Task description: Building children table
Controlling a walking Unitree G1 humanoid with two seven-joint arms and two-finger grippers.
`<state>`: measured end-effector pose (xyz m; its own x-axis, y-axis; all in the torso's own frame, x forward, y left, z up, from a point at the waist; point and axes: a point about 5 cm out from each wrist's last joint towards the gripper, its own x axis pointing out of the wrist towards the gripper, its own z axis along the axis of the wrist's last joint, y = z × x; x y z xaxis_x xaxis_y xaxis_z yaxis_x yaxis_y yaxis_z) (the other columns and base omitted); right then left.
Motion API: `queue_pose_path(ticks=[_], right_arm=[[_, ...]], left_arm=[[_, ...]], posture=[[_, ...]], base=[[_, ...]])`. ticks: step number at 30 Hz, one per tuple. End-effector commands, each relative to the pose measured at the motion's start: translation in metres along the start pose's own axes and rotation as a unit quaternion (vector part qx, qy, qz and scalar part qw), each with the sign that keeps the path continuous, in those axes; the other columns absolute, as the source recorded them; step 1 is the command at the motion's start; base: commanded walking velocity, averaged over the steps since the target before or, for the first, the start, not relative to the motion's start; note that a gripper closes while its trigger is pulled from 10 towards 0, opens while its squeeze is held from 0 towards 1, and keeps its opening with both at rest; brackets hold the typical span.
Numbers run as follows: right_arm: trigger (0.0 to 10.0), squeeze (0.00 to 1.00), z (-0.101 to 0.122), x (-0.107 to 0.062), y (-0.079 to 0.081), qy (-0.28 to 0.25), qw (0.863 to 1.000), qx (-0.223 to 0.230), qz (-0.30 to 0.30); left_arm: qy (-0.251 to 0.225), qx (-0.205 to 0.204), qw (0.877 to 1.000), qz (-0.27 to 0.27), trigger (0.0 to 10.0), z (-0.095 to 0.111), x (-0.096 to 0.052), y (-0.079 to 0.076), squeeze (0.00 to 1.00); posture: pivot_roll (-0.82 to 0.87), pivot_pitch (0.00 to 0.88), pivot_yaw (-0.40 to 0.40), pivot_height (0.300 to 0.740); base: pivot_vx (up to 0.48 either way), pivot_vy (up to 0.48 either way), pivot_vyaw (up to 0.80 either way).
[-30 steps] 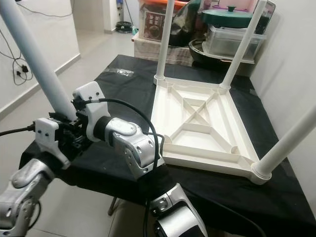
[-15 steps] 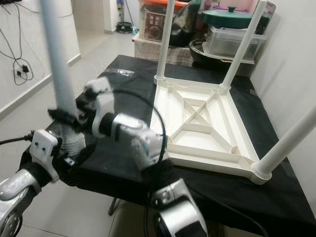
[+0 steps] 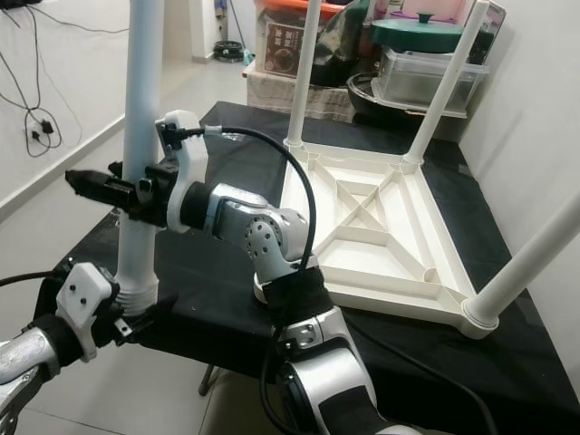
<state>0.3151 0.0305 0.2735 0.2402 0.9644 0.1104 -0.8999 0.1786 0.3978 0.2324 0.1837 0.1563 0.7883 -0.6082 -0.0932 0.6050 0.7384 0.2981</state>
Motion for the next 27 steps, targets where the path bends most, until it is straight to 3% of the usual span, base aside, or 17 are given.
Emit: queue_pose_path(ticks=[1,2,3,4,5,18,24,25,26,27], right_arm=[[10.0,0.0,-0.006,0.002,0.005,0.018,1.0,0.006,0.021],[8.4,0.0,-0.009,0.001,0.004,0.025,0.999,0.006,0.022],[8.4,0.0,-0.009,0.001,0.004,0.025,0.999,0.006,0.022],[2.9,0.0,-0.011,0.0,0.002,0.032,0.999,0.007,0.02],[0.0,0.0,-0.012,-0.001,0.0,0.036,0.999,0.009,0.016],[0.0,0.0,-0.005,-0.006,-0.009,0.009,0.999,0.048,0.009],[0.0,0.0,-0.002,-0.01,-0.016,-0.009,0.998,0.063,-0.017],[0.0,0.0,0.001,-0.013,-0.02,-0.018,0.997,0.065,-0.024],[0.0,0.0,0.001,-0.013,-0.02,-0.018,0.997,0.065,-0.024],[0.0,0.0,0.005,-0.016,-0.023,-0.027,0.997,0.064,-0.032]], left_arm=[[-0.008,0.021,0.999,-0.026,10.0,0.006,0.001,-0.006,0.0],[-0.006,0.023,0.999,-0.03,10.0,0.006,0.0,-0.007,0.0],[-0.006,0.023,0.999,-0.03,10.0,0.006,0.0,-0.007,0.0],[-0.004,0.025,0.999,-0.034,10.0,0.006,-0.001,-0.007,0.0],[-0.003,0.027,0.999,-0.039,10.0,0.006,-0.001,-0.008,0.0],[-0.004,0.032,0.998,-0.061,10.0,0.008,-0.005,-0.01,0.0],[-0.005,0.049,0.998,-0.045,10.0,0.009,-0.006,-0.006,0.0],[-0.023,0.05,0.998,-0.008,10.0,0.013,-0.007,0.003,0.9],[-0.023,0.05,0.998,-0.008,10.0,0.013,-0.007,0.003,0.9],[-0.037,0.048,0.998,0.018,10.0,0.017,-0.009,0.009,1.0]], posture=[[0.11,0.0,-0.086,0.74],[0.11,0.0,-0.086,0.74],[0.11,0.0,-0.086,0.74],[0.11,0.0,-0.086,0.74],[0.11,0.0,-0.087,0.74],[0.11,0.0,-0.087,0.74],[0.12,0.0,-0.089,0.74],[0.11,0.0,-0.091,0.74],[0.11,0.0,-0.091,0.74],[0.11,0.0,-0.092,0.74]], base=[[0.0,0.0,0.0],[0.0,0.0,0.0],[0.0,0.0,0.0],[0.0,0.0,0.0],[0.0,0.0,0.0],[0.0,0.0,0.0],[0.0,0.0,0.0],[0.0,0.0,0.0],[0.0,0.0,0.0],[0.0,0.0,0.0]])
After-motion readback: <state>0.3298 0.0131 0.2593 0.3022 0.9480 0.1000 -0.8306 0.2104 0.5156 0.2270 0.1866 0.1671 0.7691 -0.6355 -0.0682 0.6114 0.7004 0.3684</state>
